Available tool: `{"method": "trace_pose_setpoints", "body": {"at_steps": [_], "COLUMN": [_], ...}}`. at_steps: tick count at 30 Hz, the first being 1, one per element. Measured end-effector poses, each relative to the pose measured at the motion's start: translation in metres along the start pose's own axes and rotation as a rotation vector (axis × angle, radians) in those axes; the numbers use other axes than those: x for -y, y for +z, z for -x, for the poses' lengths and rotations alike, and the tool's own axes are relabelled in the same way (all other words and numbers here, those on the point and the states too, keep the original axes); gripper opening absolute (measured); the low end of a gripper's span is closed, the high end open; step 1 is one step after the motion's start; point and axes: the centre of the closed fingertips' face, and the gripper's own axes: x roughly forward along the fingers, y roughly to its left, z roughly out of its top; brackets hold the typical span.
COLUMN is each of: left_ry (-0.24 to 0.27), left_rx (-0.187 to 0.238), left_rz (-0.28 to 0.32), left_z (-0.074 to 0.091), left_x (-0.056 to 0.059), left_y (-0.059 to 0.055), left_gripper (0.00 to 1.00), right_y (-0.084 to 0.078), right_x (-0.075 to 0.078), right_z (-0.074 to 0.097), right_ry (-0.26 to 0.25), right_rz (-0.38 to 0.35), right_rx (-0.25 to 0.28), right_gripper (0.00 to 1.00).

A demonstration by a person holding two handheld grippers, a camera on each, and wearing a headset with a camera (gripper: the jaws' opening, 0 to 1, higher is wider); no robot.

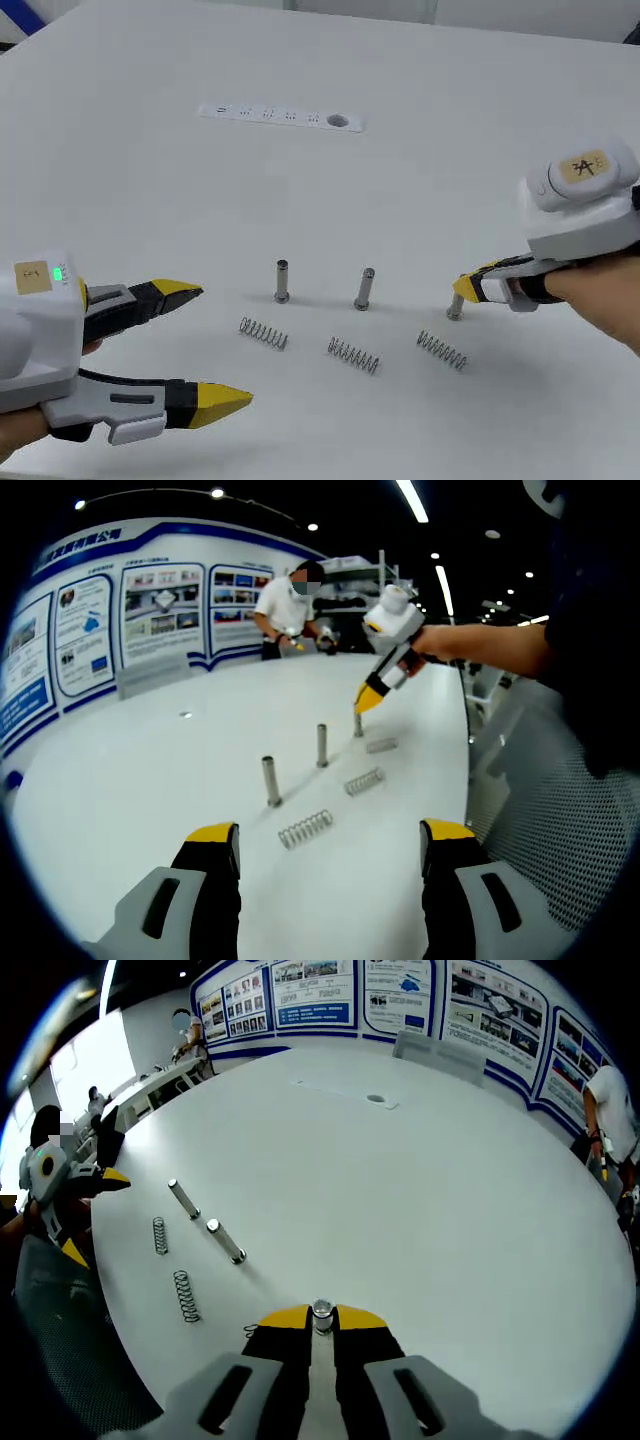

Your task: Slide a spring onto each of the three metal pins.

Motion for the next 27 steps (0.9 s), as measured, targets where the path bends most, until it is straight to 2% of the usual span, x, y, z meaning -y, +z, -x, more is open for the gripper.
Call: {"method": "trace_pose_setpoints", "body": {"at_steps": [8, 27], "left_ry": [-0.002, 0.000], "left_rx": [0.002, 0.003], "left_rz": [-0.004, -0.001], "left_z": [-0.0010, -0.0024], "left_x": [0.0007, 0.0013], "left_y": [0.0035, 0.0052], "left_gripper": [0.75, 0.75], "right_y": [-0.0016, 0.0006], "right_x": [-0.0017, -0.0061], "right_z": [0.0019, 0.0097], "right_ry": [0.004, 0.023], "right_rz": [-0.011, 0.027], "right_rx": [0.005, 0.042], "right_gripper": [0.09, 0.13]}}
